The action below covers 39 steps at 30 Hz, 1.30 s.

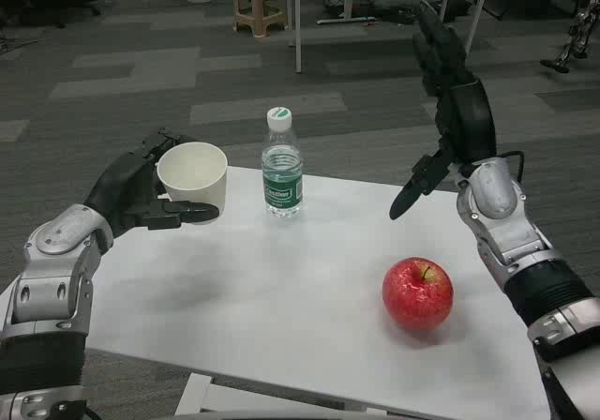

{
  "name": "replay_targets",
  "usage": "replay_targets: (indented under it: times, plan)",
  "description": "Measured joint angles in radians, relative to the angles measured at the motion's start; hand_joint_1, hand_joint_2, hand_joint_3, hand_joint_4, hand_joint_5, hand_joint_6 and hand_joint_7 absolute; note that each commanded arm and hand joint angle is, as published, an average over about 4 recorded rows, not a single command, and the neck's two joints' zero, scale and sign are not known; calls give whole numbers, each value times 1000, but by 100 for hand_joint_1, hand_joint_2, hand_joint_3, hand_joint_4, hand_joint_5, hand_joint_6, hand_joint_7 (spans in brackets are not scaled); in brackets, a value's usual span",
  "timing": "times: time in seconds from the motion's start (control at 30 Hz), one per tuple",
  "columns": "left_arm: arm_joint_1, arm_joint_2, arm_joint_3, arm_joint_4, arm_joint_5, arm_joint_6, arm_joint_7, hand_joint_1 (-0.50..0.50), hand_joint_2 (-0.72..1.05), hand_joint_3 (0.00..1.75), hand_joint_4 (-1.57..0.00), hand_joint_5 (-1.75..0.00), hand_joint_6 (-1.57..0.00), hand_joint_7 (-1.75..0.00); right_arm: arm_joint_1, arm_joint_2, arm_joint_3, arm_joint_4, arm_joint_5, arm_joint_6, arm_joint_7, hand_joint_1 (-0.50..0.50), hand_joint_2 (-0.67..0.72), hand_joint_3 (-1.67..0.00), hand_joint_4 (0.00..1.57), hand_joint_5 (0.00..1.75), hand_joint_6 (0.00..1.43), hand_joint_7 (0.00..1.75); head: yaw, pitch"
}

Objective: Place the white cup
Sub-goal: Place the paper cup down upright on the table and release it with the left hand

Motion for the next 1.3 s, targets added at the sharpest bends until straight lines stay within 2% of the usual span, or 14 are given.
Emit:
replay_targets:
  times: [0.2, 0.6, 0.77, 1.03, 1.3]
  plan:
    - [33, -5, -41, -13, -27, -35, 10, 12, 105, 9, 0, -164, -16, -168, 17, 0, -9, -52, 0, 1, 0, -42, 72, 0, 0, 0, 0, 7, -2, 10]
    - [32, -3, -112, 30, -34, -82, 12, 12, 105, 9, 0, -164, -16, -168, 17, 0, -10, -52, 0, 1, 0, -42, 72, 0, 0, 0, 0, 7, -4, -4]
    - [30, -3, -181, 118, -74, -180, 12, 12, 105, 9, 0, -164, -16, -168, 18, 0, -11, -52, 0, 1, 0, -42, 72, 0, 0, 0, 0, 7, -5, -14]
    - [19, -4, -285, 343, -156, -409, 22, 12, 105, 9, 0, -164, -13, -168, 19, 1, -11, -43, 0, 1, 0, -42, 72, 0, 0, 0, 0, 7, -11, -28]
    - [16, -7, -317, 488, -189, -587, 49, 12, 105, 9, 0, -164, -13, -168, 19, 2, -12, -35, 0, 1, 0, -42, 72, 0, 0, 0, 0, 7, -9, -44]
